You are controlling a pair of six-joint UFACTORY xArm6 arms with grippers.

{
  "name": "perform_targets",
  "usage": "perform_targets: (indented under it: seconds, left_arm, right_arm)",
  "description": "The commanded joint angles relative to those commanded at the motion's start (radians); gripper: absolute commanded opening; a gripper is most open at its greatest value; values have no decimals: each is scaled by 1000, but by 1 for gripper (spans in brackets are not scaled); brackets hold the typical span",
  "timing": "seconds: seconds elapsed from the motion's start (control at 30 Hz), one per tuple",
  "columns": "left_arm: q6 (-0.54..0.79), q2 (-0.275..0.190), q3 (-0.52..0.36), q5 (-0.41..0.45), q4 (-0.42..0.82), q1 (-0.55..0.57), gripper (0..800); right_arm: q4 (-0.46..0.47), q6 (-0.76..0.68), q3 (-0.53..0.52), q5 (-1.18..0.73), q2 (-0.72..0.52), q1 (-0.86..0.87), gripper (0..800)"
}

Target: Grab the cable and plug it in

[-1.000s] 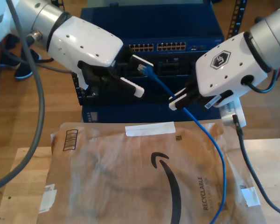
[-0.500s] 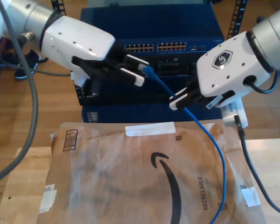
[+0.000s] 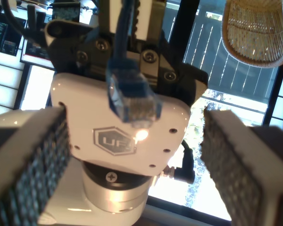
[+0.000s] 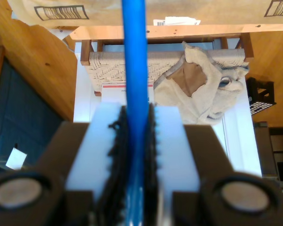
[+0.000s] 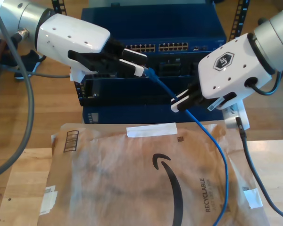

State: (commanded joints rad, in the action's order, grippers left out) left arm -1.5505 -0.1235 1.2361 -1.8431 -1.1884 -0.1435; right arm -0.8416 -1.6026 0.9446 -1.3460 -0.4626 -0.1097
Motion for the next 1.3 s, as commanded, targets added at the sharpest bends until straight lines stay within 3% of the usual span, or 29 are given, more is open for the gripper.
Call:
perform_targets:
  seconds: [1.3]
  left_arm:
    - [9, -6, -35, 0, 0, 0, 162]
  right_arm:
    - [0, 0, -2, 0, 3, -5, 12]
